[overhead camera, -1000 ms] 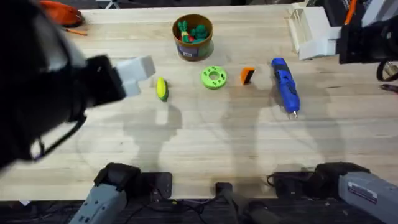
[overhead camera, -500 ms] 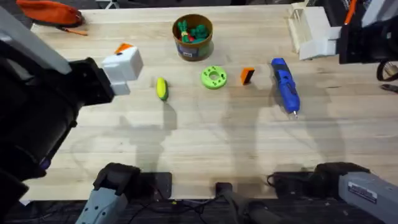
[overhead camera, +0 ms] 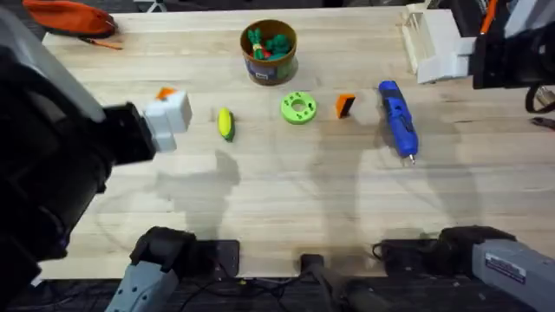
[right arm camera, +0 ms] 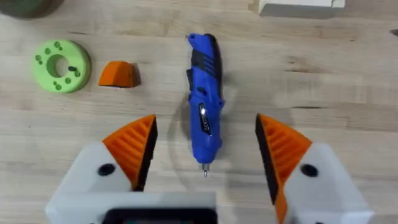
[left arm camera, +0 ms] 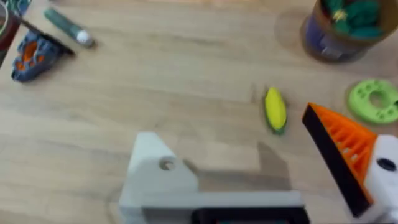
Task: Pick up the gripper from the table and insert it into the empty holder that is missing its gripper. Then pick up a screw, insert it into the mounting hole, and use the screwdriver to tighten it. Finally, clean up the table by picking up the vegetable and placing it into the bucket.
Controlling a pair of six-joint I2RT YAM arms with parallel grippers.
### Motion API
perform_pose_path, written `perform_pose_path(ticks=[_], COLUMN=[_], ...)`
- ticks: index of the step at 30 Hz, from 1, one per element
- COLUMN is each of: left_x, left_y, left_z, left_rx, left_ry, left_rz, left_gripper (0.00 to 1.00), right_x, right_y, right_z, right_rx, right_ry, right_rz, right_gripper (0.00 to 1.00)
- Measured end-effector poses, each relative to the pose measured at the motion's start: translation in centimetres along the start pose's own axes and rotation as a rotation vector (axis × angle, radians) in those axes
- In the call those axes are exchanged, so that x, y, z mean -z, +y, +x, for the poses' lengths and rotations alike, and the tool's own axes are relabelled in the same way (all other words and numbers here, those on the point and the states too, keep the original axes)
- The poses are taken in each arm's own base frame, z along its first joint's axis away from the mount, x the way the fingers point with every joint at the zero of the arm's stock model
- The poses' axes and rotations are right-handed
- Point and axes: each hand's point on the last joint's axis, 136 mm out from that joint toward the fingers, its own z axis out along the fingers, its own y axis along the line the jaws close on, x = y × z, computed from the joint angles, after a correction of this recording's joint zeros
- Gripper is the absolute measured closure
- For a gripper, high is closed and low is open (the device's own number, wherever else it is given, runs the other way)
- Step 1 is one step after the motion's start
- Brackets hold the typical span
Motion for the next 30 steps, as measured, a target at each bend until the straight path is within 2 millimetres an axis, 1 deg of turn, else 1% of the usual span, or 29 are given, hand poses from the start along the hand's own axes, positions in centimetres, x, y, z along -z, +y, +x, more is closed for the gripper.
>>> perform_pose_path(ticks=[2, 4, 7, 8, 10, 11, 13, 16, 20, 21, 25, 30], left_x=[0.0, 0.0, 0.1, 0.3, 0.3, -0.6, -1.2, -1.9, -1.8, -1.6, -1.7, -0.8], left_y=[0.2, 0.1, -0.2, -0.6, -1.2, -2.6, -3.5, -4.5, -5.9, -7.1, -9.0, -11.0], left_z=[0.8, 0.3, -2.1, -4.3, -5.6, -6.6, -6.9, -5.8, -3.3, -1.5, 0.9, 2.8], left_rx=[-0.011, -0.004, 0.028, 0.057, 0.064, 0.046, 0.026, -0.007, -0.047, -0.074, -0.107, -0.151], left_ry=[0.033, 0.01, -0.083, -0.174, -0.232, -0.306, -0.362, -0.416, -0.467, -0.478, -0.463, -0.477], left_rz=[-0.009, -0.006, 0.009, 0.029, 0.063, 0.141, 0.205, 0.292, 0.397, 0.479, 0.6, 0.746], left_gripper=[0.014, 0.014, 0.014, 0.014, 0.014, 0.015, 0.014, 0.015, 0.015, 0.015, 0.015, 0.015], right_x=[0.0, 0.0, 0.0, 0.0, 0.0, 0.0, 0.0, 0.0, 0.0, 0.0, 0.0, 0.0], right_y=[0.0, 0.0, 0.0, 0.0, 0.0, 0.0, 0.0, 0.0, 0.0, 0.0, 0.0, 0.0], right_z=[0.0, 0.0, 0.0, 0.0, 0.0, 0.0, 0.0, 0.0, 0.0, 0.0, 0.0, 0.0], right_rx=[0.0, 0.0, 0.0, 0.0, 0.0, 0.0, 0.0, 0.0, 0.0, 0.0, 0.0, 0.0], right_ry=[0.0, 0.0, 0.0, 0.0, 0.0, 0.0, 0.0, 0.001, 0.0, 0.0, 0.0, 0.001], right_rz=[0.0, 0.0, 0.0, 0.0, 0.0, 0.0, 0.0, 0.0, 0.0, 0.0, 0.0, 0.0], right_gripper=[0.107, 0.107, 0.108, 0.108, 0.108, 0.108, 0.108, 0.107, 0.107, 0.107, 0.107, 0.108])
